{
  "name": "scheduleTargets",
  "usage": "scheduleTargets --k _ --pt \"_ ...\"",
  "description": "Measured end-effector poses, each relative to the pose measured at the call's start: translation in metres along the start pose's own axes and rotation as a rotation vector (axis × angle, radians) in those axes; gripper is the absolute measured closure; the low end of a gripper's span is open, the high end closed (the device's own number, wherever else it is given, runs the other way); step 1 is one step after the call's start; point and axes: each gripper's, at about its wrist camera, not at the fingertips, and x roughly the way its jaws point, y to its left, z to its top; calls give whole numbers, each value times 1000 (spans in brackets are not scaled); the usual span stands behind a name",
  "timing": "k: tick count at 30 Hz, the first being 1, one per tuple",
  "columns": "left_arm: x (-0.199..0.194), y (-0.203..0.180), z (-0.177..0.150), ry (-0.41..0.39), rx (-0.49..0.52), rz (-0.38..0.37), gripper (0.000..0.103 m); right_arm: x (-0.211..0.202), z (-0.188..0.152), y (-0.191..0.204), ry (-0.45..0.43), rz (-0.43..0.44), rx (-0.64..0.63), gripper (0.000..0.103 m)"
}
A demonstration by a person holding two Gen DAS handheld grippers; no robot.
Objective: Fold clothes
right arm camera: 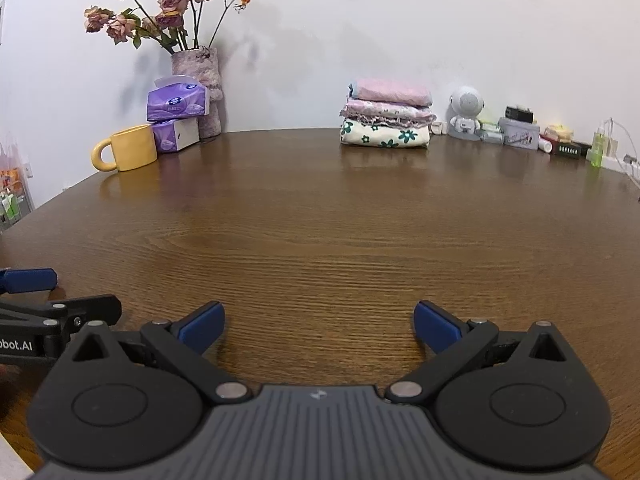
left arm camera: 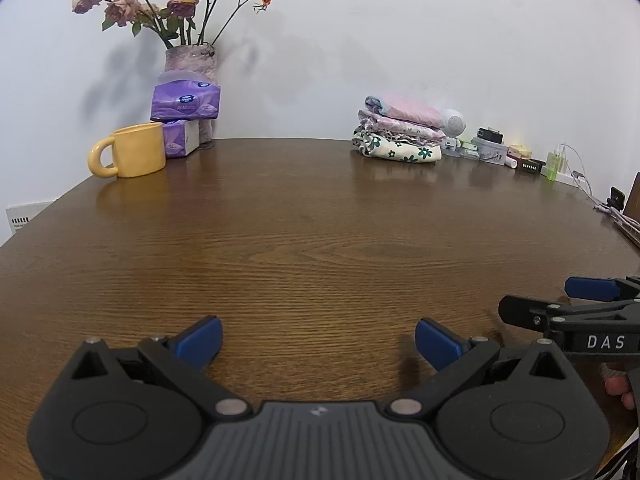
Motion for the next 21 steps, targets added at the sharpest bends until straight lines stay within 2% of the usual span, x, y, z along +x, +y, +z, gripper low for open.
scheduleTargets --k 21 --pt "2 -3 1 2 5 7 0 0 -2 1 -4 -15 12 0"
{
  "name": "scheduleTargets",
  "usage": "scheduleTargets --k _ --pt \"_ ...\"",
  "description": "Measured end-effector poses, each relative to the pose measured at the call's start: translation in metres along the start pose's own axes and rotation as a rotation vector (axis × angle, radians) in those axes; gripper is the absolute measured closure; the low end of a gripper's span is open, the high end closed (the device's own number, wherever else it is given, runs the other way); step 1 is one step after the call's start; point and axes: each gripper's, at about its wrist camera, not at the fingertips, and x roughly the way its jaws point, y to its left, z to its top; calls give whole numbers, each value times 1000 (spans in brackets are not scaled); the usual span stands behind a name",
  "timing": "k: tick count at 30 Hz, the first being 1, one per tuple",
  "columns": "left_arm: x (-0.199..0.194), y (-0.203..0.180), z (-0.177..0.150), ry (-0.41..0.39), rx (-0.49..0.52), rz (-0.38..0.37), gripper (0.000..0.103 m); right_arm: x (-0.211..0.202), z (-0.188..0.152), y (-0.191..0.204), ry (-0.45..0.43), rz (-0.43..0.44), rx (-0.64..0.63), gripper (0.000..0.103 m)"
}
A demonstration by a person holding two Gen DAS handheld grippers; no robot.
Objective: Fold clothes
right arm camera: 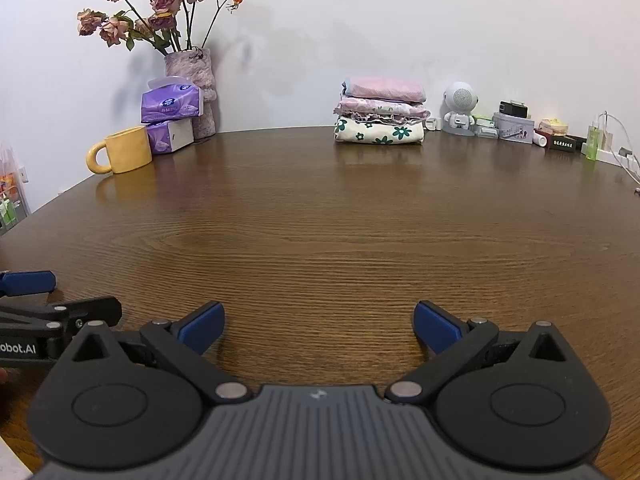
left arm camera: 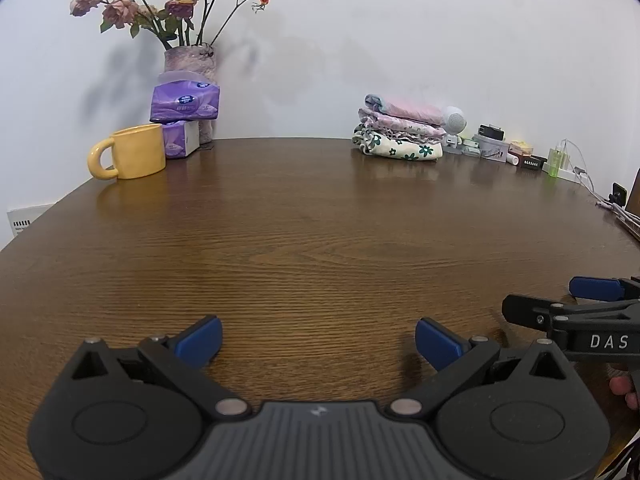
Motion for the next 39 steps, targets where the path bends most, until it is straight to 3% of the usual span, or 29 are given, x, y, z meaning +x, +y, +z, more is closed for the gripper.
scheduleTargets --k 39 --pt "1 0 1 0 2 1 0 0 0 0 -3 -3 8 0"
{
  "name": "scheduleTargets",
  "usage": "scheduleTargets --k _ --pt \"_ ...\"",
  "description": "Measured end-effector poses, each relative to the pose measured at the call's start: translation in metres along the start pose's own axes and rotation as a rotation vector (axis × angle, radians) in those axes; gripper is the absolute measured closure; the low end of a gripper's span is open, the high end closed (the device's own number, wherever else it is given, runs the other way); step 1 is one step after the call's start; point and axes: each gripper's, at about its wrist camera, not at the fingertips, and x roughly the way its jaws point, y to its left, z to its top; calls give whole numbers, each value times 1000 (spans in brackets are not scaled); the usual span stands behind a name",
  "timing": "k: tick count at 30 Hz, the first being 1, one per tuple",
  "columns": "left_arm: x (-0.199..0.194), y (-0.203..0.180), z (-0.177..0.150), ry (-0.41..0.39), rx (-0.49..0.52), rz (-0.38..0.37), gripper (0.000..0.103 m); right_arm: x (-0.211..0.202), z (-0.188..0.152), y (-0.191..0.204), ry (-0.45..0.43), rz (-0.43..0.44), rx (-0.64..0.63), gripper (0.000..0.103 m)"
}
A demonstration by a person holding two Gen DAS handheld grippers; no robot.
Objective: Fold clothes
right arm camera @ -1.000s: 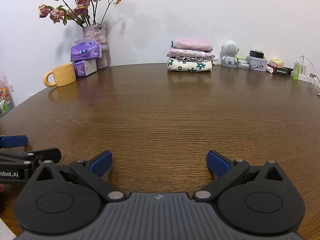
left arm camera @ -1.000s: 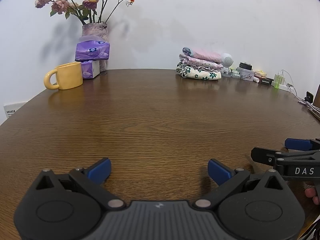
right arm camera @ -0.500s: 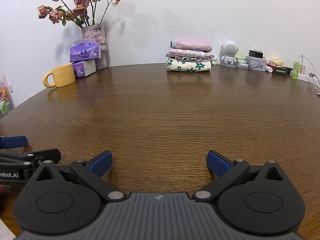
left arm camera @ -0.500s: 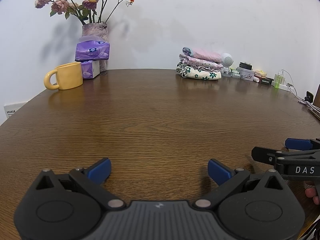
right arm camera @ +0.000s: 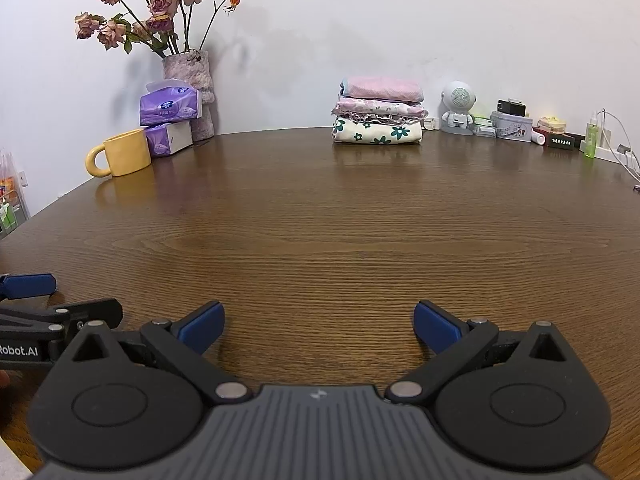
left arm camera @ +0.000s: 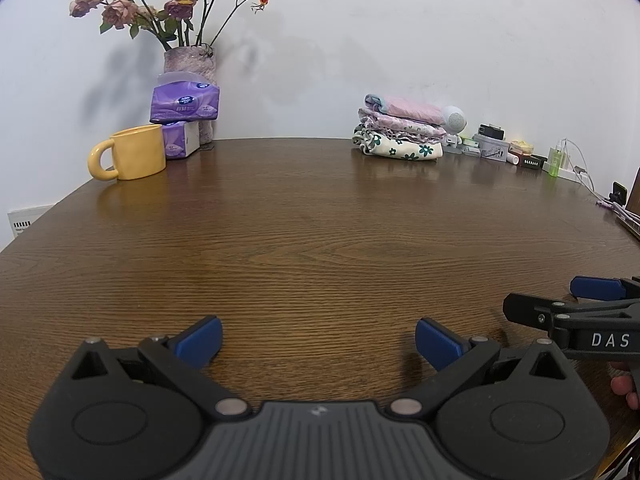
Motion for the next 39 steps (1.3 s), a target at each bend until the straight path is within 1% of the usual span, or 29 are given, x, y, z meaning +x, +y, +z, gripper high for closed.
scheduleTargets --k 39 --pt "0 0 -1 0 4 4 0 -1 1 -1 2 1 -5 0"
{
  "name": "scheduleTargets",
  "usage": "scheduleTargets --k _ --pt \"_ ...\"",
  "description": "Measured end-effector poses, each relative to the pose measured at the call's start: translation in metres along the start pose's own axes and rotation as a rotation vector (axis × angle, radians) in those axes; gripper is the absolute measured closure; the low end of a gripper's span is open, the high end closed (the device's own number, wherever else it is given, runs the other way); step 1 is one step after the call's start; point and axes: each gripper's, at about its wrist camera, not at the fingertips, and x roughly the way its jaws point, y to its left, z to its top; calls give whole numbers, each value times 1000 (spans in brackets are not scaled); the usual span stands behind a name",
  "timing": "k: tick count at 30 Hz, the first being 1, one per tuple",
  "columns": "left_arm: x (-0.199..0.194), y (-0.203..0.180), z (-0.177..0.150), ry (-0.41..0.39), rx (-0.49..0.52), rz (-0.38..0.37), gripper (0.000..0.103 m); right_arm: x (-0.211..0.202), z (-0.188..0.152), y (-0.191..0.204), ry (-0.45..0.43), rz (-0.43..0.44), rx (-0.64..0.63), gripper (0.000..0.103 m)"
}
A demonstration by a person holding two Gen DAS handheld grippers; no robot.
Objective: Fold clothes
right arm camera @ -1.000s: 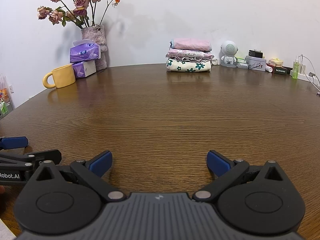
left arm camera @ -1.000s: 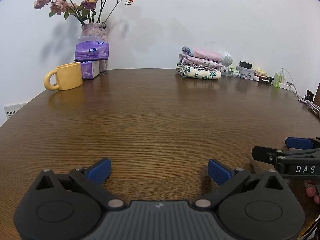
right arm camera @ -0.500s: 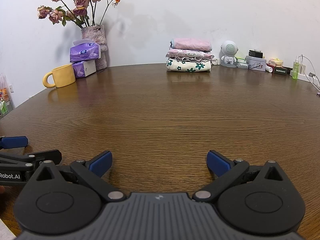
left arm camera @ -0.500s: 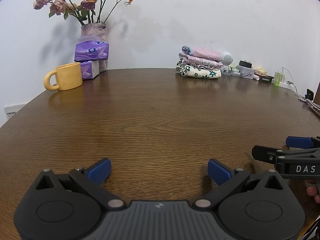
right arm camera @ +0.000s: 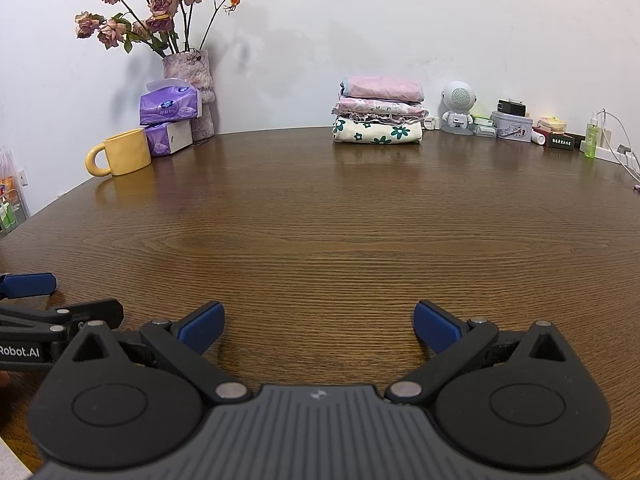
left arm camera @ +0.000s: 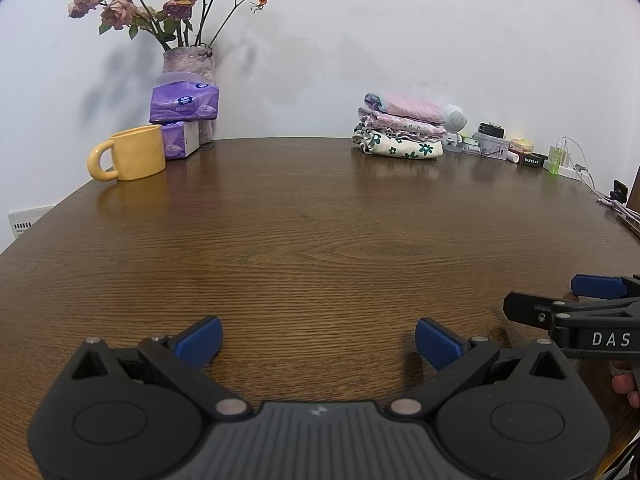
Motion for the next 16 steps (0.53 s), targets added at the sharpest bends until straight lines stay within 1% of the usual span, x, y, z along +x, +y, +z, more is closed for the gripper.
scheduleTargets --k 16 --pt "-1 1 -1 -8 -7 -10 0 0 1 0 0 0 -1 0"
